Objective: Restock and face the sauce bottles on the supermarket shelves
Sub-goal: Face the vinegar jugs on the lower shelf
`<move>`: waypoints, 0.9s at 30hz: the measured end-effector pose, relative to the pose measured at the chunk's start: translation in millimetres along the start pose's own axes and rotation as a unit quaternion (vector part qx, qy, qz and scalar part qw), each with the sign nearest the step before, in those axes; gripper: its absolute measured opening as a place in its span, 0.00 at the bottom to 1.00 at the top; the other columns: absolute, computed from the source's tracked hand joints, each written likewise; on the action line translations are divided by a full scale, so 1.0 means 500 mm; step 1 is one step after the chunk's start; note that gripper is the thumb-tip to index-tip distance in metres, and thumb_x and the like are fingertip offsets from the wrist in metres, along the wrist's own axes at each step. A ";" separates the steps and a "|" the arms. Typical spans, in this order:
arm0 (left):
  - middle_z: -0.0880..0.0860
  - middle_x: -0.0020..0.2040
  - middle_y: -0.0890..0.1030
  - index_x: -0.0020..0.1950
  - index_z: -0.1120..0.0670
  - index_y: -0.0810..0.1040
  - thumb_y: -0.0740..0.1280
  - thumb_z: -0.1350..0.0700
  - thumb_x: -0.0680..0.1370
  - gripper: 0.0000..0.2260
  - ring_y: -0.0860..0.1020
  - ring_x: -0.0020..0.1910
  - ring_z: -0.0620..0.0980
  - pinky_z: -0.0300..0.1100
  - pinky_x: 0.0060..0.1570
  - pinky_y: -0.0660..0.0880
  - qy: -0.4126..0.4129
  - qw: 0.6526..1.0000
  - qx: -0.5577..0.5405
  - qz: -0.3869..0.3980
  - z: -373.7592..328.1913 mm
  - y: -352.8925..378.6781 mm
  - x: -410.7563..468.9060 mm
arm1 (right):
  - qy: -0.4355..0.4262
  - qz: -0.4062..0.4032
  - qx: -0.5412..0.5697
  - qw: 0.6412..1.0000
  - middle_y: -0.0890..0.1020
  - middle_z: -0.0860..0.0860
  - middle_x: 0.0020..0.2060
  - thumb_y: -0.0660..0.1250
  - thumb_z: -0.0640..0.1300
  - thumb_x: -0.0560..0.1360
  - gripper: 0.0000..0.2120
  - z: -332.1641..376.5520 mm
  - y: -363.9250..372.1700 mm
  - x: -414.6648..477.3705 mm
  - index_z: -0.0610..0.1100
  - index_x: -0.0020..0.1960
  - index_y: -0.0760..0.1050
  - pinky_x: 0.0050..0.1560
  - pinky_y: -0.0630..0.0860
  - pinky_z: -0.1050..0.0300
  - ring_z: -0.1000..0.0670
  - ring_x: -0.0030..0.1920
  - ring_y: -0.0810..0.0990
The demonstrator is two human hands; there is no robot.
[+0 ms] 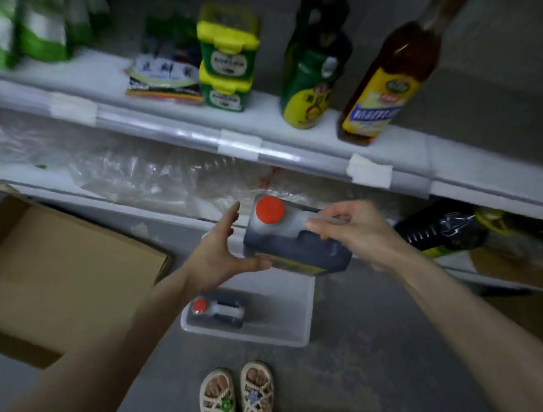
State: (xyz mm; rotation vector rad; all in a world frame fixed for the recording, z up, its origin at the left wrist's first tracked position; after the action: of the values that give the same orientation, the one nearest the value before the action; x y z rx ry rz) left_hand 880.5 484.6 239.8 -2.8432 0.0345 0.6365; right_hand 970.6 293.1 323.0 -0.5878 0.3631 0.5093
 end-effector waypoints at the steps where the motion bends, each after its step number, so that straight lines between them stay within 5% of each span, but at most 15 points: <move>1: 0.49 0.75 0.62 0.78 0.49 0.49 0.79 0.36 0.56 0.60 0.63 0.73 0.47 0.43 0.69 0.65 0.028 0.999 0.014 0.009 -0.055 -0.007 -0.007 | -0.008 -0.007 -0.001 1.000 0.79 0.51 0.29 0.74 0.42 0.72 0.06 0.042 -0.036 -0.025 0.43 0.38 0.79 0.32 0.71 0.65 0.57 0.30 0.76; 6: 0.44 0.66 0.73 0.76 0.51 0.56 0.83 0.57 0.59 0.53 0.76 0.58 0.35 0.33 0.50 0.75 0.156 0.987 0.008 0.039 -0.368 -0.039 -0.066 | -0.079 -0.056 -0.033 0.995 0.80 0.47 0.36 0.77 0.42 0.68 0.14 0.282 -0.212 -0.173 0.33 0.46 0.81 0.38 0.69 0.61 0.55 0.37 0.76; 11: 0.42 0.60 0.78 0.69 0.49 0.66 0.81 0.46 0.53 0.47 0.77 0.58 0.37 0.40 0.57 0.76 0.253 0.967 0.017 0.028 -0.657 -0.080 -0.157 | -0.167 -0.136 -0.033 0.976 0.78 0.58 0.27 0.76 0.41 0.69 0.07 0.498 -0.367 -0.348 0.43 0.38 0.79 0.30 0.68 0.72 0.66 0.27 0.74; 16: 0.45 0.61 0.78 0.69 0.48 0.67 0.83 0.46 0.52 0.49 0.77 0.59 0.41 0.45 0.60 0.75 0.300 0.953 0.030 0.021 -0.873 -0.104 -0.218 | -0.227 -0.216 -0.028 0.949 0.81 0.57 0.29 0.77 0.45 0.67 0.07 0.640 -0.486 -0.461 0.43 0.40 0.81 0.32 0.70 0.71 0.64 0.30 0.77; 21: 0.39 0.56 0.77 0.68 0.49 0.66 0.83 0.54 0.59 0.42 0.76 0.53 0.35 0.32 0.47 0.74 0.321 0.947 0.033 -0.001 -0.980 -0.100 -0.217 | -0.263 -0.257 0.000 0.930 0.81 0.56 0.29 0.78 0.44 0.66 0.08 0.693 -0.566 -0.476 0.44 0.38 0.80 0.31 0.71 0.69 0.62 0.30 0.79; 27: 0.42 0.56 0.78 0.67 0.48 0.67 0.83 0.56 0.59 0.41 0.77 0.54 0.41 0.39 0.51 0.76 0.303 0.952 0.019 -0.026 -1.012 -0.086 -0.120 | -0.264 -0.249 0.025 0.931 0.81 0.55 0.27 0.79 0.42 0.65 0.08 0.685 -0.635 -0.372 0.42 0.40 0.81 0.29 0.71 0.68 0.59 0.29 0.79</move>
State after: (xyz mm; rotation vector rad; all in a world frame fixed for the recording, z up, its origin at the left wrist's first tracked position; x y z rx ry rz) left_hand 1041.1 410.6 719.8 -2.8713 0.0711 -0.2637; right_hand 1054.8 208.6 811.3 -0.4477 -0.2862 0.1509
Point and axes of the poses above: each hand's wrist, its own x-axis towards the middle knuckle, its own y-axis out of the palm, z = x × y, the point moved 5 cm from there along x, towards the middle knuckle
